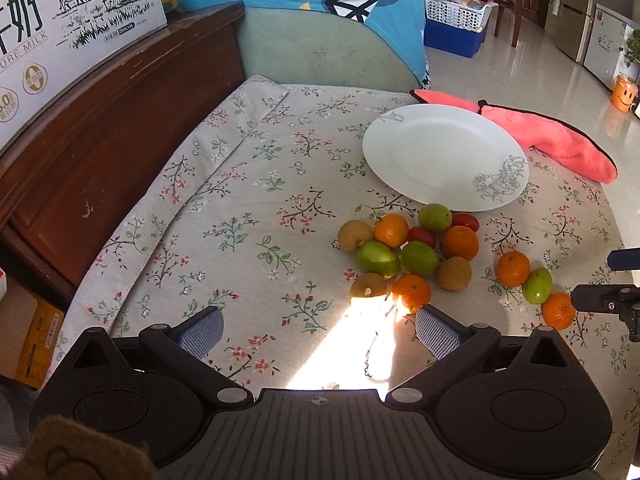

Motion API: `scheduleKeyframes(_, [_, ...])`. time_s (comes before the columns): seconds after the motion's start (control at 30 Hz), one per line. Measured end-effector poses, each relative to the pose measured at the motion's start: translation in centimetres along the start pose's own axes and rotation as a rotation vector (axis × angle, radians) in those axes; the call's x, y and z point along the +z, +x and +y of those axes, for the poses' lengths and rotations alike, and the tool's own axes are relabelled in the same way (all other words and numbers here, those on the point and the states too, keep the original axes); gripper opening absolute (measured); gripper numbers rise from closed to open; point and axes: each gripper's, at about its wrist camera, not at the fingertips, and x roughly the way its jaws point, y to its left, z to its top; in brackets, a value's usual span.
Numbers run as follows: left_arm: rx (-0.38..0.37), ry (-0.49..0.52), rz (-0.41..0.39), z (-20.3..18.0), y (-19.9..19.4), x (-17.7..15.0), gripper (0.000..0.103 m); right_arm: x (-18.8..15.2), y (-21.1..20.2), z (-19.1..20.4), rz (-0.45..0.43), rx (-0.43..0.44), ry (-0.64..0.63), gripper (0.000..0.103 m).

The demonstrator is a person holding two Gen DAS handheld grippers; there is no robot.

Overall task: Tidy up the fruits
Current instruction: 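Move right tool to an orange while left tool approaches a brown fruit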

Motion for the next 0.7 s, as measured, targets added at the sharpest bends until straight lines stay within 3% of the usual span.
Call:
scheduleKeyframes(0.2, [-0.028,0.028,0.012,-0.5,0.5,-0.6,0.102,-1.2,0.8,-0.1,0.060,0.042,-0.019,0.077])
scheduleKeyframes(0.47, [-0.024,0.059,-0.008,-1.2,1.3,-0.4,0.101,-1.7,1.9,0.8,0.097,0.078,-0.032,0.050])
scheduleKeyframes(0.7, [-0.005,0.017,-0.021,-0.3,2.4,0.3,0.094,-1.9,2.5,1.2,0.111,0.073,-0.035,0.042])
